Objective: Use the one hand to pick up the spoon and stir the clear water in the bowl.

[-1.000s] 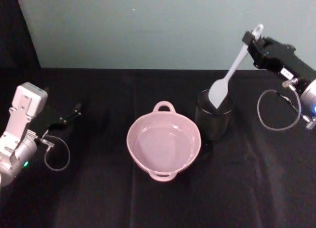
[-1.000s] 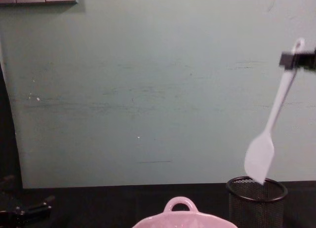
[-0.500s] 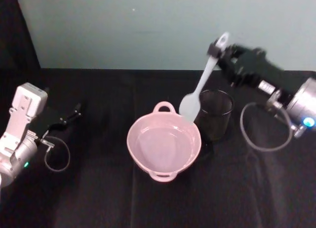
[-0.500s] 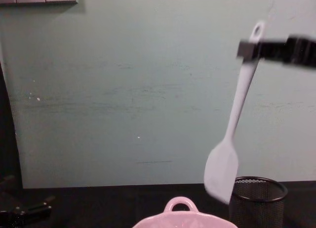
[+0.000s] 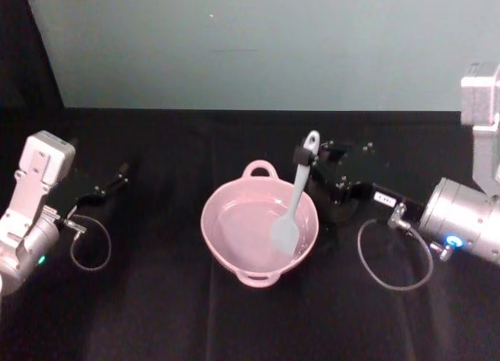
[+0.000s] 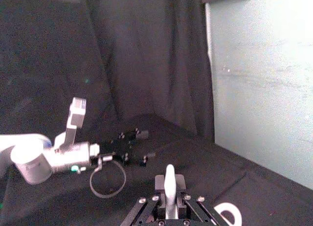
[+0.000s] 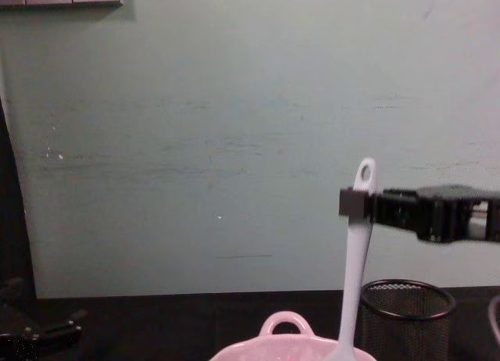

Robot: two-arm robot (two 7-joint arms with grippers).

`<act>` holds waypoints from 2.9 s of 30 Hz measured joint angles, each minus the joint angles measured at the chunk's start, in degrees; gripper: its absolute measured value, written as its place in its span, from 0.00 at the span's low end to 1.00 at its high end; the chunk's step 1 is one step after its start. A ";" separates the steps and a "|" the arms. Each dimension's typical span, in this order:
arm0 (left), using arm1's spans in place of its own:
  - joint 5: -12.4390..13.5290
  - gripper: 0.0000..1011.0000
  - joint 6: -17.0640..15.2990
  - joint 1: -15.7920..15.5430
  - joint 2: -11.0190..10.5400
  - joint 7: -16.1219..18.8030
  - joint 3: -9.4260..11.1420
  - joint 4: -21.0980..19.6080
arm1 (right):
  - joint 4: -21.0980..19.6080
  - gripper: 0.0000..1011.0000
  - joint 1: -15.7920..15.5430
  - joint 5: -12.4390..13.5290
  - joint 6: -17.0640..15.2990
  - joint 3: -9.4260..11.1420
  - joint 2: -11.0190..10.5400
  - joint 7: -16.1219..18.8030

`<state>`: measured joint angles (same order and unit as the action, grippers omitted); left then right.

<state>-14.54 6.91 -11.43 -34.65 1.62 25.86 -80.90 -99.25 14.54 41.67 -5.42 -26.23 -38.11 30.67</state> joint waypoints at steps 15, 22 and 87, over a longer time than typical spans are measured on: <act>0.00 1.00 0.00 0.00 0.00 0.00 0.00 0.00 | 3.16 0.12 -0.01 -5.61 3.00 -2.38 2.09 2.67; 0.00 1.00 0.00 0.00 0.00 0.00 0.00 0.00 | 4.19 0.12 0.65 -5.59 2.28 -3.80 4.11 3.57; 0.00 1.00 0.00 0.00 0.00 0.00 0.00 0.00 | 9.39 0.12 3.02 -9.91 4.36 -5.16 13.21 2.68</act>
<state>-14.54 6.91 -11.43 -34.65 1.62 25.86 -80.90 -89.86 17.56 31.76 -1.06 -31.38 -24.90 33.35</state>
